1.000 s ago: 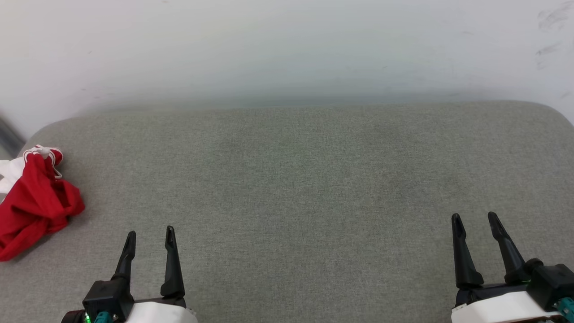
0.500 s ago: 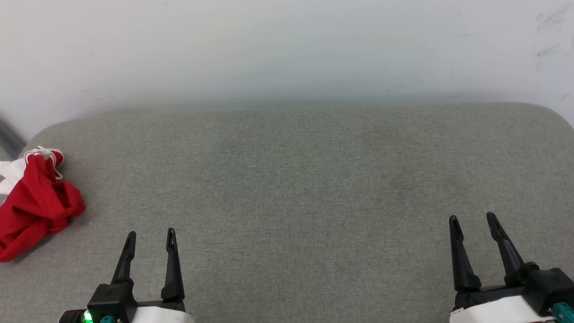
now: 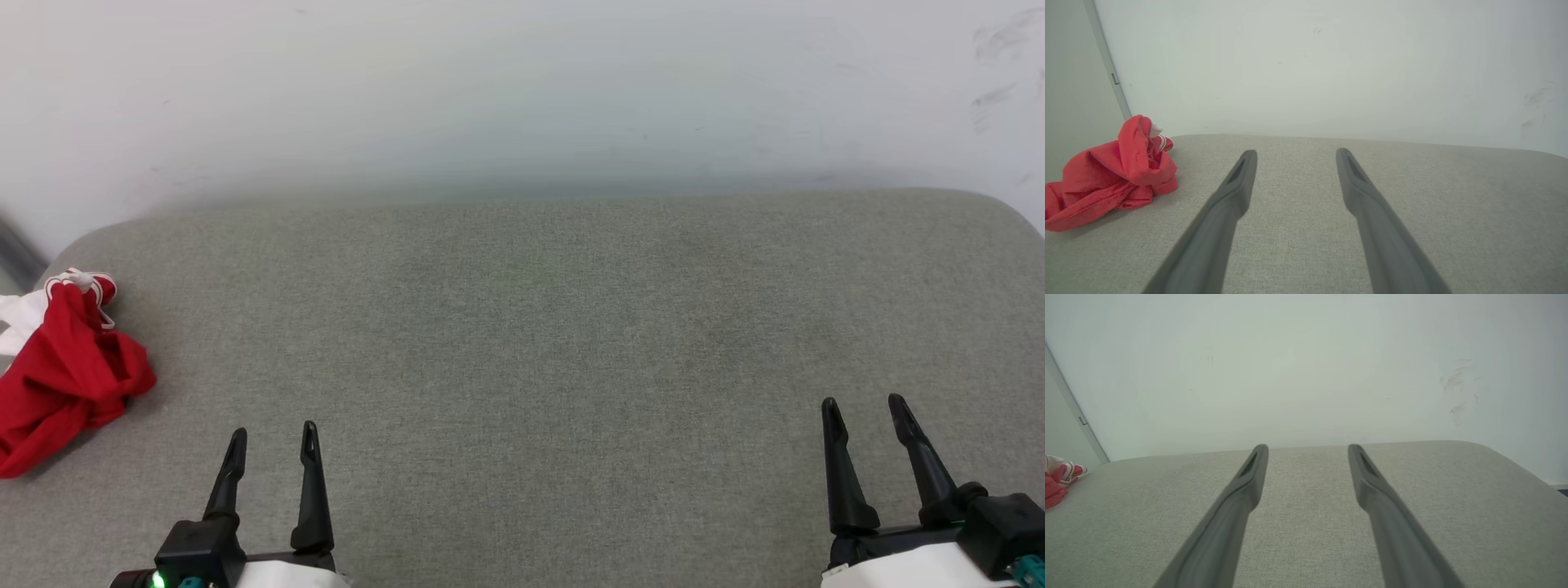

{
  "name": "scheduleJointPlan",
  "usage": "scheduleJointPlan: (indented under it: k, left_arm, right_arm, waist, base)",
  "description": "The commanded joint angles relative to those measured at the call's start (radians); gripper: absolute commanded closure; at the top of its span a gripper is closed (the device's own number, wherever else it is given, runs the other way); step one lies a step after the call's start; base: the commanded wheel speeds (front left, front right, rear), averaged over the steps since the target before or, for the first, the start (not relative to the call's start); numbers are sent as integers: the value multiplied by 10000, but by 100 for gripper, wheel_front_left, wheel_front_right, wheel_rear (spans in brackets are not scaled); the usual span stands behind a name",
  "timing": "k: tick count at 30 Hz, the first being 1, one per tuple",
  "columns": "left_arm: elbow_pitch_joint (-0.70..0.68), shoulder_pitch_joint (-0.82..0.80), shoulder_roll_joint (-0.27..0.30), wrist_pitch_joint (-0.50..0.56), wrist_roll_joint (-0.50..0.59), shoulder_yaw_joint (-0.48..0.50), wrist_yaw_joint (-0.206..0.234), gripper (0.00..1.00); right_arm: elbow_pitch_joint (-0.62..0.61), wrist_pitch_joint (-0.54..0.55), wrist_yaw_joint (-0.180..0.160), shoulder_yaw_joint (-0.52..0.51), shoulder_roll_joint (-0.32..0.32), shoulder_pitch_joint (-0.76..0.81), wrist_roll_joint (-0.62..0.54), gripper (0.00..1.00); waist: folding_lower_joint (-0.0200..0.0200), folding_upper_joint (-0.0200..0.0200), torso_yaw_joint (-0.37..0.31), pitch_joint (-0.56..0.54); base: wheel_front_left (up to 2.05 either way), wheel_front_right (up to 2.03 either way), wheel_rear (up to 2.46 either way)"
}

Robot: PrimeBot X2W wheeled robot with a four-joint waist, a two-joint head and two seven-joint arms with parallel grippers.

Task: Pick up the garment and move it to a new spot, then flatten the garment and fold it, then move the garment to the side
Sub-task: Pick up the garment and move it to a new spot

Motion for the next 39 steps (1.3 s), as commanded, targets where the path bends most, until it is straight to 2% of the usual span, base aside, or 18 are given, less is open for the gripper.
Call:
scheduleJointPlan:
  k: [1,7,13,35,39]
  left_arm:
    - [15,68,-7,-28,-42,28,-14,0]
    - [109,-42,-6,-28,11,77,-34,0]
    - [85,-161,-5,-28,-40,123,34,0]
    - [289,127,-4,-28,-63,753,178,0]
    - [226,187,-4,-28,-120,899,247,0]
  right_arm:
    - [16,-21,-3,-11,-8,76,32,0]
    - [-50,-21,-1,-2,-7,111,0,0]
    - [-150,-21,-3,109,-7,203,-137,0]
    - [-234,-21,-3,288,-7,575,-350,0]
    - [-236,-20,-3,442,-7,497,-427,0]
  waist:
    - [0,0,3,5]
    - [0,0,172,24]
    - [0,0,740,28]
    - [0,0,4280,-182]
    - [0,0,4761,-115]
  base:
    - [0,0,0]
    - [0,0,0]
    - [0,0,0]
    - [0,0,0]
    - [0,0,0]
